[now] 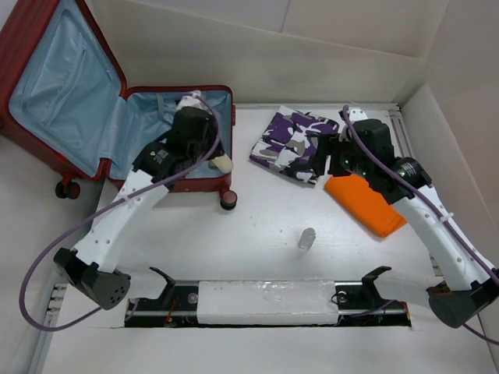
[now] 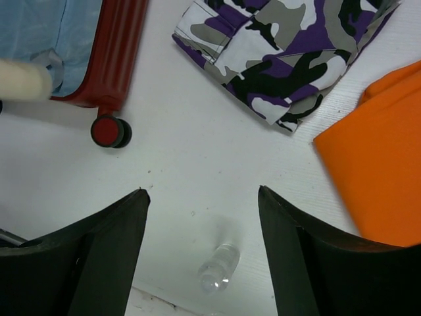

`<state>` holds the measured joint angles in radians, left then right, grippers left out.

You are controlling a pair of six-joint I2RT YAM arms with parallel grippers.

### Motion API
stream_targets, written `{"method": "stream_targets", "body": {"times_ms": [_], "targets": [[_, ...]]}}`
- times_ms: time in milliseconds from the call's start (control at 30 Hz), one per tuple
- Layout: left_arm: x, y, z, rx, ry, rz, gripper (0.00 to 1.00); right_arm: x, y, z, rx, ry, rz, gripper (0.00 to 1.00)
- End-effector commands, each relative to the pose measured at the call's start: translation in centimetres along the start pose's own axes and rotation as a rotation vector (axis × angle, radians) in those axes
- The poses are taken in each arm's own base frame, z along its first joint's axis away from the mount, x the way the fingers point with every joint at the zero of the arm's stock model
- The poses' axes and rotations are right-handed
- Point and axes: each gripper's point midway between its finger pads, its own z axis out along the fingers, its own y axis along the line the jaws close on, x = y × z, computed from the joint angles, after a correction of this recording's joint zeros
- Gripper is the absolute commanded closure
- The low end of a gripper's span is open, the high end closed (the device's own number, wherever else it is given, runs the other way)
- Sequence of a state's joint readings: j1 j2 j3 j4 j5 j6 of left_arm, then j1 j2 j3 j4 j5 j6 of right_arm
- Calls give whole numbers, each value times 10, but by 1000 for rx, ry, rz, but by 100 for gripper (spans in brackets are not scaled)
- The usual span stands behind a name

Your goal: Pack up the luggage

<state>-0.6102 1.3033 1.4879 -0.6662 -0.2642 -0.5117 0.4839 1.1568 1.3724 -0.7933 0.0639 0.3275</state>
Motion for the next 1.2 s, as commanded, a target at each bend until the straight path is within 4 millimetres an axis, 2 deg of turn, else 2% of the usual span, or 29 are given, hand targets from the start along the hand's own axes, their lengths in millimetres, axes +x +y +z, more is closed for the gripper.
{"method": "stream_targets", "body": {"times_ms": [0, 33, 67, 167, 200, 300, 333, 400, 433, 467, 500, 533, 633, 667, 733, 767, 833, 967, 1033, 1167], "targets": [[-61, 30, -17, -68, -157, -56, 90, -12, 10, 6, -60, -42, -16, 26], [-68, 39, -14, -95, -166, -62, 90, -11, 13, 6, -71, -38, -17, 26], [-76, 59, -3, -147, -166, -91, 90, -12, 15, 9, -82, -35, -17, 26], [-94, 86, 7, -229, -188, -107, 90, -9, 23, 8, -120, -22, -23, 26], [-105, 107, 11, -291, -203, -119, 90, -5, 22, 10, -117, -14, -23, 26], [-120, 142, 24, -376, -195, -125, 89, -3, 25, 11, -124, -11, -28, 26], [-121, 148, 28, -402, -180, -127, 89, -3, 26, 11, -120, -13, -32, 26], [-108, 163, 35, -486, -98, -84, 89, -3, 27, 8, -120, -22, -37, 26], [-103, 170, 47, -530, -60, -72, 89, -4, 26, 9, -110, -26, -37, 26], [-90, 175, 53, -551, 0, -51, 88, -2, 25, 7, -110, -26, -37, 26], [-86, 180, 57, -574, 23, -31, 88, -2, 25, 7, -110, -26, -37, 26], [-76, 184, 70, -590, 68, -20, 88, -2, 25, 7, -110, -26, -37, 26], [-69, 194, 88, -617, 88, -19, 89, -1, 24, 10, -107, -18, -37, 26], [-63, 197, 99, -608, 117, -15, 89, 1, 28, 10, -116, -15, -43, 26], [-65, 200, 112, -599, 115, -24, 89, -1, 28, 8, -116, -15, -43, 26], [-60, 202, 122, -606, 137, -20, 89, 0, 26, 11, -103, -10, -43, 26], [-69, 200, 131, -599, 114, -25, 89, -1, 26, 9, -103, -10, -43, 26], [-75, 198, 156, -577, 121, -10, 90, 1, 24, 9, -90, -3, -43, 26], [-70, 201, 175, -564, 146, -18, 90, 6, 26, 12, -91, 17, -49, 26], [-52, 209, 199, -581, 207, 1, 89, -2, 19, 9, -47, -9, -48, 26]]}}
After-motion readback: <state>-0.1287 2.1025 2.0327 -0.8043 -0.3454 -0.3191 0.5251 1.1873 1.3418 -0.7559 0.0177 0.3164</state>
